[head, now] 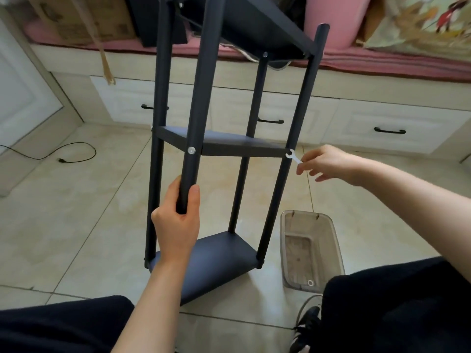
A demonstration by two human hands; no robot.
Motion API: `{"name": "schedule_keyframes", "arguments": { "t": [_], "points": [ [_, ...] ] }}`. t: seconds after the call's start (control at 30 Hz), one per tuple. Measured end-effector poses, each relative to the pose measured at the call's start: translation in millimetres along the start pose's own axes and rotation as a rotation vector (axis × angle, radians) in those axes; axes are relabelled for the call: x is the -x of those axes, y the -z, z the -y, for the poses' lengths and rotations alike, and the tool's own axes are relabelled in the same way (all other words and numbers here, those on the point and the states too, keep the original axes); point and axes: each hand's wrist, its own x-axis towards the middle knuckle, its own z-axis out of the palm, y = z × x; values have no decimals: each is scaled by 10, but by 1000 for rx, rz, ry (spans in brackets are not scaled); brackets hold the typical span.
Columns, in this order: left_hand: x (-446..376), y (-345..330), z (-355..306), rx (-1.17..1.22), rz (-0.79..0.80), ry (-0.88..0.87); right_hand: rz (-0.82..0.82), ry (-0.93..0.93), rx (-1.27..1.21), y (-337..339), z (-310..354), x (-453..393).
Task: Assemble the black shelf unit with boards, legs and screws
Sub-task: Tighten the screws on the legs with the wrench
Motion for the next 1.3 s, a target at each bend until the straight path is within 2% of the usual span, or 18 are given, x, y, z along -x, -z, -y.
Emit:
{"name": "schedule_keyframes", "arguments": {
  "t": [0.23,0.47,0.67,0.87,1.03,1.3],
  "points": [
    [12,93,110,25,-1,21,-176,-42,-309,108,204,-285],
    [-67,72,143,-46,6,18,-147,-32,-642,184,415,-380],
    [-109,135,230,-99,-19,93,-134,-7,-670,100,537,-372],
    [-228,191,325,-95,-77,242,-62,73,-704,-16,624,-234],
    [-105,183,420,-10,-67,356,45,147,-856,-47,620,-113],
    [-151,171,617,-51,-28,454,86,181,-918,-102,689,62]
  ]
}}
